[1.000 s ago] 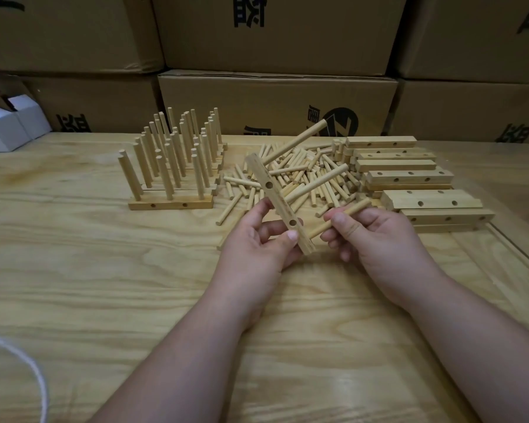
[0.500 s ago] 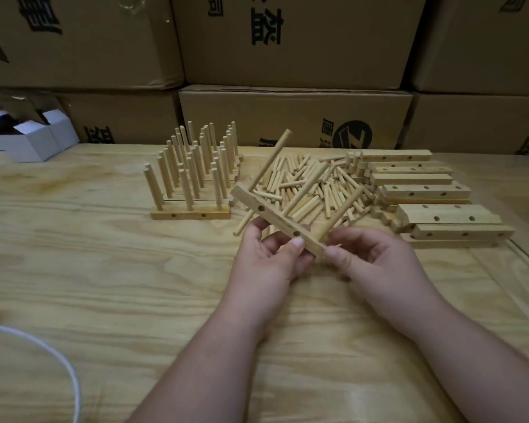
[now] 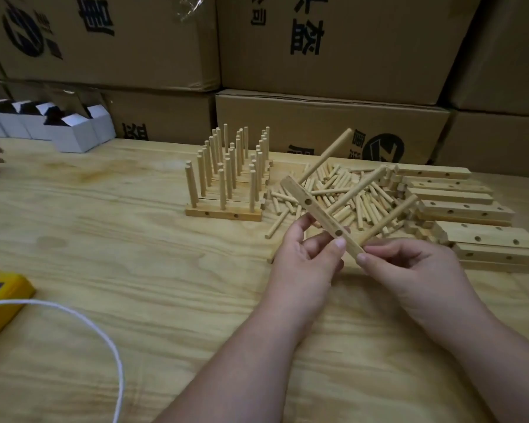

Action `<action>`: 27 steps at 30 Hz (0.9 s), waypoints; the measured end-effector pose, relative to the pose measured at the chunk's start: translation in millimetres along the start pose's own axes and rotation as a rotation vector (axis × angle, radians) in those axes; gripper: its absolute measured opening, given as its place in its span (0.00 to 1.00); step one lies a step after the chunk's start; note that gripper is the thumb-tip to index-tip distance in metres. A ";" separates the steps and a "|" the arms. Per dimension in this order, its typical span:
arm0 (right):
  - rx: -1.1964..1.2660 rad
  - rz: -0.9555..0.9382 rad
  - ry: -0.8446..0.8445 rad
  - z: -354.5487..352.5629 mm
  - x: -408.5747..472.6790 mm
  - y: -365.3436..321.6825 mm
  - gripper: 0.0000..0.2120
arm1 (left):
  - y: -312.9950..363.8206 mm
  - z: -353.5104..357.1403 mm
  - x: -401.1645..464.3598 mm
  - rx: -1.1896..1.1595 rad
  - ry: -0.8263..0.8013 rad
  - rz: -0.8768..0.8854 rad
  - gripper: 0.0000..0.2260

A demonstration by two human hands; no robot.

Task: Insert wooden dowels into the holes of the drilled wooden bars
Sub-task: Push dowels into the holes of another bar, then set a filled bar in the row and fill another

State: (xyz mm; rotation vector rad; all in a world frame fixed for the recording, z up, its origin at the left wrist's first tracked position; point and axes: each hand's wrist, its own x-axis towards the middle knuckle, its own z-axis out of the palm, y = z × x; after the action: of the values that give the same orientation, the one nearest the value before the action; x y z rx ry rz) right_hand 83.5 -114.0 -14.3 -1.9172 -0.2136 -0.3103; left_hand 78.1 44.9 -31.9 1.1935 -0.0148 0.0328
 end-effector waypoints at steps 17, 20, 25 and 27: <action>-0.556 -0.223 -0.406 105.3 87.5 -69.7 0.01 | -6.4 0.4 2.3 0.099 -0.034 -0.059 0.15; -0.619 -0.212 -0.446 120.0 95.1 -63.6 0.02 | -3.9 -0.7 2.5 0.051 -0.017 -0.060 0.16; -0.705 -0.221 -0.470 136.1 104.0 -55.0 0.07 | -4.1 -2.4 3.3 0.002 0.008 -0.102 0.17; -0.757 -0.232 -0.486 142.0 106.0 -52.5 0.10 | -3.5 -3.5 3.0 0.017 0.034 -0.127 0.19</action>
State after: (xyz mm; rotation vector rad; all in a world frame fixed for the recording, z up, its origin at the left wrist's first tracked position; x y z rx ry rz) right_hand 184.7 37.4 17.6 -2.7089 -0.7257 -0.0650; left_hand 81.2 47.0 -36.4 1.2090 0.0912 -0.0587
